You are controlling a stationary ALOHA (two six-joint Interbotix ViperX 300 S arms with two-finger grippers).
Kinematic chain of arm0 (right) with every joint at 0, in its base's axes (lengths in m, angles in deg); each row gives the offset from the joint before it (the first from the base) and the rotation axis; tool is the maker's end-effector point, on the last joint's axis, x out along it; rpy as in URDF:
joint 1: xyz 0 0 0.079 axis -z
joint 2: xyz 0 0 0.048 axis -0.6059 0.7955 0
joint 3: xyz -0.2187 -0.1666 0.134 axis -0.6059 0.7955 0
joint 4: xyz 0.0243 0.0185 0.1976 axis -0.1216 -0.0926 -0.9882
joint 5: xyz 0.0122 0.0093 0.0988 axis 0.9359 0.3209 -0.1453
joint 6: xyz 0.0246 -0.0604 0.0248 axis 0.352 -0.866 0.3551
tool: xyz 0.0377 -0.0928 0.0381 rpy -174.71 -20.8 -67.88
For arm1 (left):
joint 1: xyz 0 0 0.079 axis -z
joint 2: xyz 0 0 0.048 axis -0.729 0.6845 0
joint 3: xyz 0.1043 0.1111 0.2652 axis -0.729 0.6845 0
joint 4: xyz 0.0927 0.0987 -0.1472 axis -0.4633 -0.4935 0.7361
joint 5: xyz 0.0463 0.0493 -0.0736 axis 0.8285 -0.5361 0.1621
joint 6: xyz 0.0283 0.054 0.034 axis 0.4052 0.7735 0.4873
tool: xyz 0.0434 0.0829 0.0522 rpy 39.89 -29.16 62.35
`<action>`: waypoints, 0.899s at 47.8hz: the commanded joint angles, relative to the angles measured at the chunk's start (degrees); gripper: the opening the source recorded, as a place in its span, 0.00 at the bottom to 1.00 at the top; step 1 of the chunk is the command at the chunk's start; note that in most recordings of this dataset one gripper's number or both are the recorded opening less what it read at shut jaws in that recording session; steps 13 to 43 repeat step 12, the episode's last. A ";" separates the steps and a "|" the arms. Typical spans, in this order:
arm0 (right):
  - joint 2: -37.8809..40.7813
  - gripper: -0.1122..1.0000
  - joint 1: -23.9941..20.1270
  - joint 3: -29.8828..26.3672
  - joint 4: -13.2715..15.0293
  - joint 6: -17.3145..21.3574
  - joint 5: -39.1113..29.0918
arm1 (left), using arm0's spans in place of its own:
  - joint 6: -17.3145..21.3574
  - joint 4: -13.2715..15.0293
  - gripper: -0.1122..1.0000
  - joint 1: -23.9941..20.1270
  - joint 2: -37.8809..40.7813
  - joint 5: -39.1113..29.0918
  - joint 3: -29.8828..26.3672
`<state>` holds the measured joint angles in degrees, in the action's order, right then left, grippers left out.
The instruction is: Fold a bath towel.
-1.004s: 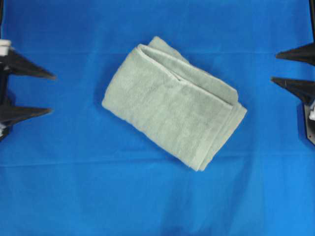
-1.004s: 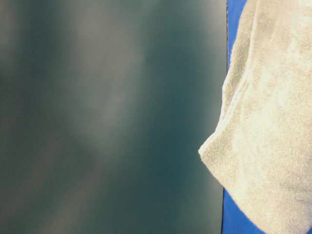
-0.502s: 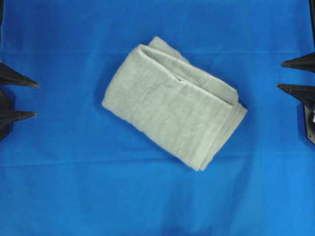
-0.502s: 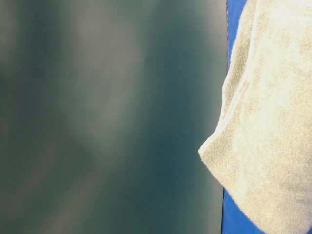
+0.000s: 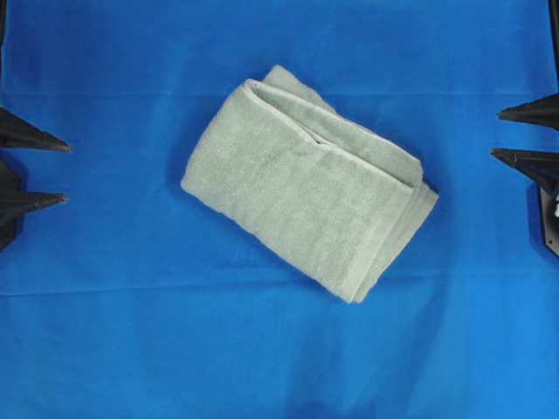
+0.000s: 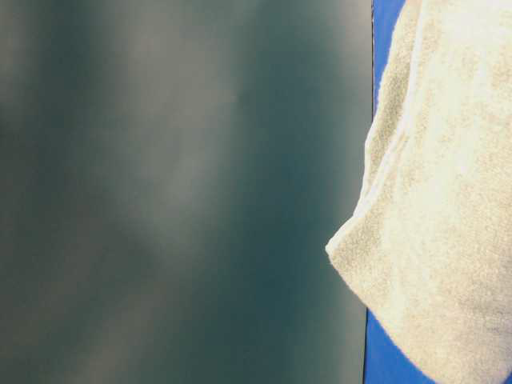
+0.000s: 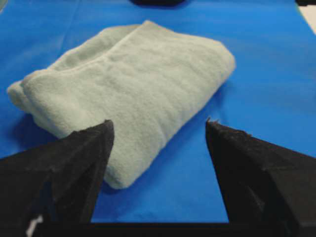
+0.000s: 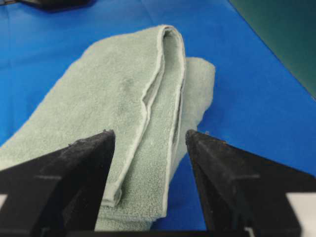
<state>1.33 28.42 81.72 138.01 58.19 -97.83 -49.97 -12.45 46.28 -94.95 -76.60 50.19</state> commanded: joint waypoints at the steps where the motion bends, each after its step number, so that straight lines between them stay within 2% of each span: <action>1: 0.88 0.66 -0.09 -0.70 0.18 0.09 0.18 | -0.09 0.09 0.74 -0.09 0.44 0.35 -0.88; 43: 0.88 0.66 0.00 -0.70 0.18 0.09 0.18 | -0.18 0.09 0.74 -0.09 0.35 0.00 -0.97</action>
